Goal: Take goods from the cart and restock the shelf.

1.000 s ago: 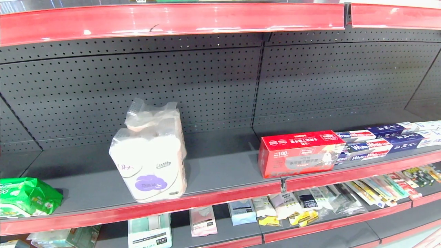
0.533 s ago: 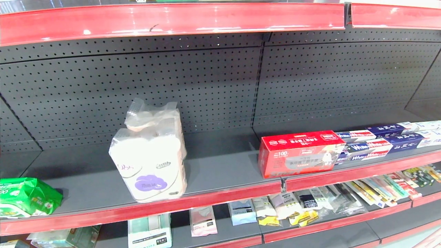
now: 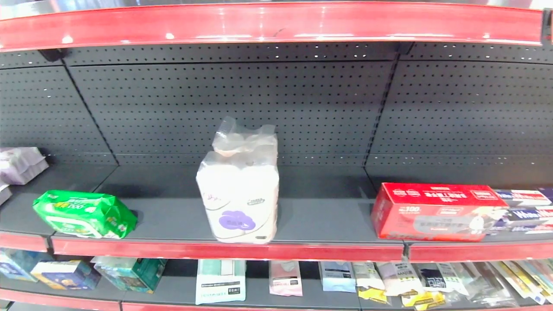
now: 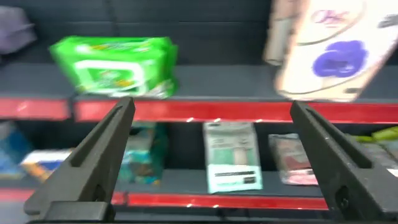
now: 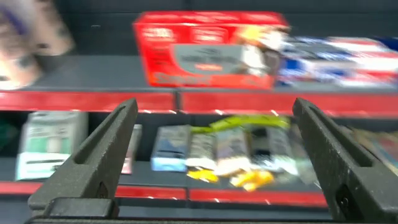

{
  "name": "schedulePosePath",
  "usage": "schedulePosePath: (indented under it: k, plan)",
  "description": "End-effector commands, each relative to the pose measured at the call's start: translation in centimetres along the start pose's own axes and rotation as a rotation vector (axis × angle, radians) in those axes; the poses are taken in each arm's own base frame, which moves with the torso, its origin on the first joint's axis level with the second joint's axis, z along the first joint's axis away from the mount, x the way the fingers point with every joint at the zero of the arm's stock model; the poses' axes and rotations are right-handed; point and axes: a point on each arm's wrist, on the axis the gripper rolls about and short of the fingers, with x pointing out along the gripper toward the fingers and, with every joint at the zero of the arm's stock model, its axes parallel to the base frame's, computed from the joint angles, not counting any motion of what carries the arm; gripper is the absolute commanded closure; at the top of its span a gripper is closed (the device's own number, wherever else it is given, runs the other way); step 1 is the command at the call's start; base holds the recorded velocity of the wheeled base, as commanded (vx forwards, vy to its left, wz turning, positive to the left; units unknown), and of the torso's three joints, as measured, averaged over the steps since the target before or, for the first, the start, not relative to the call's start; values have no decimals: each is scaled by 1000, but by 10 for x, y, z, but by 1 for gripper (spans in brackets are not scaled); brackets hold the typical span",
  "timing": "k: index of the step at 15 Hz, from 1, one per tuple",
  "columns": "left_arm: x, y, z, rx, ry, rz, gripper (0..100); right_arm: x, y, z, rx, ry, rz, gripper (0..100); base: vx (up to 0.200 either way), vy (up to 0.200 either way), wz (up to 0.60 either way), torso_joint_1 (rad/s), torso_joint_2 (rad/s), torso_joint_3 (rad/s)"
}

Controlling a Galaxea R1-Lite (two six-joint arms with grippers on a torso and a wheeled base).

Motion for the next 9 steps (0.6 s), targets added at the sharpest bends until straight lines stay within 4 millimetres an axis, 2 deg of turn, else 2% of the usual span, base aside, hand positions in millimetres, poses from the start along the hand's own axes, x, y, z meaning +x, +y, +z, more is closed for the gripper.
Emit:
schedulePosePath:
  k: [1, 9]
  plan:
    - [0, 0, 0, 0, 1, 1, 0, 0, 0, 0, 0, 1, 1, 0, 0, 0, 0, 0, 0, 0]
    - [0, 0, 0, -3, 1, -1, 0, 0, 0, 1, 3, -1, 1, 0, 0, 0, 0, 0, 0, 0]
